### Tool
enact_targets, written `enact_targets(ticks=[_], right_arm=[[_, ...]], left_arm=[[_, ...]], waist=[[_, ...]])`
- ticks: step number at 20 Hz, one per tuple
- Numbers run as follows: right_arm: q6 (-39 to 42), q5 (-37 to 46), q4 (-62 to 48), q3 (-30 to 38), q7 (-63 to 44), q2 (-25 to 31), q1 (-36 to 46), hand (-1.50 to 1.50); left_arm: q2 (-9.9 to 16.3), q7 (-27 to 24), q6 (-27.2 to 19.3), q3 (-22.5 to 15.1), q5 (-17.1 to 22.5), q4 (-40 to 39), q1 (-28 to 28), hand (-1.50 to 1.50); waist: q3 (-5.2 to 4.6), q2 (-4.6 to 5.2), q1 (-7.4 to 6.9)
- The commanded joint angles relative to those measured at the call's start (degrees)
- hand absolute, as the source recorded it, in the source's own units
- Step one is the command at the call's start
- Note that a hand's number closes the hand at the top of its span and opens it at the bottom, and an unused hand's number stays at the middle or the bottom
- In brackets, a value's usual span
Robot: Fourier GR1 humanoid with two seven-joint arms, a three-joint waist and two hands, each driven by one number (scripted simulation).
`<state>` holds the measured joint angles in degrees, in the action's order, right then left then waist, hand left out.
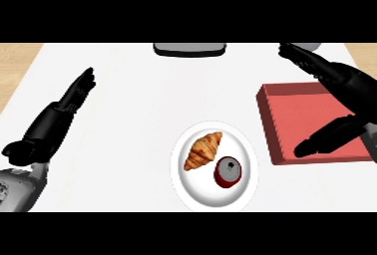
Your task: Pick the can from the plate and place it in the cardboard box
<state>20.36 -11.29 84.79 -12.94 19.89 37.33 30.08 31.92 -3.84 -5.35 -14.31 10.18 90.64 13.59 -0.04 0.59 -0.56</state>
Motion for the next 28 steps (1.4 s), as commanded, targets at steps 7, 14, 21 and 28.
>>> enact_targets(ticks=[7, 14, 21, 28], right_arm=[[3.8, 20.6, -1.1, -7.2, 15.2, 3.3, 3.9, -1.5], [9.9, 31.4, 12.2, -16.4, 3.7, 7.9, 7.6, -1.5], [14.9, 38.4, 25.4, -21.7, -11.7, 5.0, 4.8, -1.5], [20.5, 43.8, 30.9, -22.3, -18.3, 2.9, -2.1, -1.5]], left_arm=[[-2.3, 2.4, 2.0, -1.1, -1.7, -0.7, 1.6, 0.0], [-3.8, -1.3, 2.5, -1.3, -2.5, -3.2, -0.6, 0.0], [-3.0, -3.1, 4.3, 0.6, -2.9, -2.0, -3.4, 0.0], [-5.2, -2.7, 7.0, 3.9, -3.9, -7.9, 1.8, 0.0]], waist=[[0.05, -0.57, -0.02], [-0.06, -0.97, 0.8], [-0.03, -0.94, 0.62], [0.03, -0.6, 0.9]])
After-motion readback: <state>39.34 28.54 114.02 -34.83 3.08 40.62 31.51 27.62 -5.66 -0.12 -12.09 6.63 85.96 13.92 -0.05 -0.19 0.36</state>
